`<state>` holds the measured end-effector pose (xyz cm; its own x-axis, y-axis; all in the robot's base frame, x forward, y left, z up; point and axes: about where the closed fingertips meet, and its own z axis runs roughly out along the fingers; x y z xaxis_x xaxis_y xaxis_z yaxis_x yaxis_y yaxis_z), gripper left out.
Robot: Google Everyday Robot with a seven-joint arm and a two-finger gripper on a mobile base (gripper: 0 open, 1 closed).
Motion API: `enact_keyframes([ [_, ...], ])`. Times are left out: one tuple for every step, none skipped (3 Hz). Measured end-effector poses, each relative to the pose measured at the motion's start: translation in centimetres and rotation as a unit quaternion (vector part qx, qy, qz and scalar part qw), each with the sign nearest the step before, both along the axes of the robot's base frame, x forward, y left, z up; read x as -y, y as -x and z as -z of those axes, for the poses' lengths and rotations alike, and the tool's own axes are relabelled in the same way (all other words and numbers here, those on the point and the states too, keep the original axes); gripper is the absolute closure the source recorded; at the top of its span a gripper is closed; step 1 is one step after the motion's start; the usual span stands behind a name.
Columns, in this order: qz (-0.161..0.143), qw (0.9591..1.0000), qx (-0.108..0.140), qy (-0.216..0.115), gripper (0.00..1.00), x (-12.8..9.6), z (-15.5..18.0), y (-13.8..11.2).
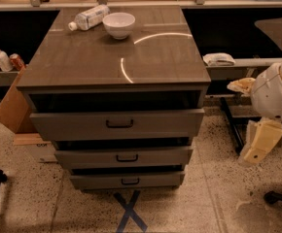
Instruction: Open top drawer
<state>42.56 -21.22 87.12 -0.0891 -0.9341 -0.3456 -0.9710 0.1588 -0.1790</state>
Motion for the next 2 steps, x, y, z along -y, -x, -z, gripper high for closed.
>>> enact_keyframes([
  [-0.005,1.0,0.0,-0.004,0.0,-0.3,0.6,-0.1],
  [-0.019,0.9998,-0.003,-0.006,0.0,-1.4,3.8,-0.9],
])
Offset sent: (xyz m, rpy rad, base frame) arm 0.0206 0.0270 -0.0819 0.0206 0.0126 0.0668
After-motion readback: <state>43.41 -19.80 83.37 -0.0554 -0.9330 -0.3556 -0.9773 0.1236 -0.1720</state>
